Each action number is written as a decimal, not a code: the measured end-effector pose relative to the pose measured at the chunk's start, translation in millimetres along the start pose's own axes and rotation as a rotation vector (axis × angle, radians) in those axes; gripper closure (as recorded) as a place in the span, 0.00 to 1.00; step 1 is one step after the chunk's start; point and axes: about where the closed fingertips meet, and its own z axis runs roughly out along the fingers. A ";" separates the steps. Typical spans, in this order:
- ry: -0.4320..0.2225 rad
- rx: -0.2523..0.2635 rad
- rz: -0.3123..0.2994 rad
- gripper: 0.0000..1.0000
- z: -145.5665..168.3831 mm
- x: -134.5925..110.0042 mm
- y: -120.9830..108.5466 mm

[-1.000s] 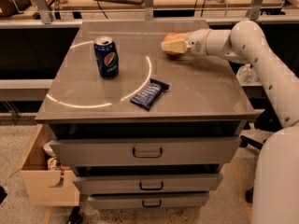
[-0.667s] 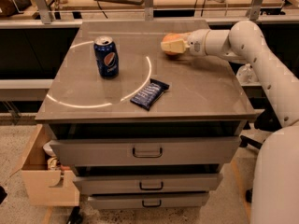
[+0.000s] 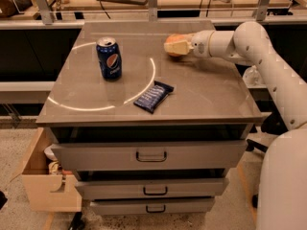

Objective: Pick orange

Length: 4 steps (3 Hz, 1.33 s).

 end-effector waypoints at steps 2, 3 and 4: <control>-0.032 -0.058 -0.025 1.00 -32.4 -43.1 1.4; -0.058 -0.054 -0.065 1.00 -67.6 -76.9 0.8; -0.068 -0.025 -0.109 1.00 -102.4 -109.5 4.8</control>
Offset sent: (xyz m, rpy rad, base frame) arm -0.0176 -0.0511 0.1036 0.0208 -0.0654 0.0820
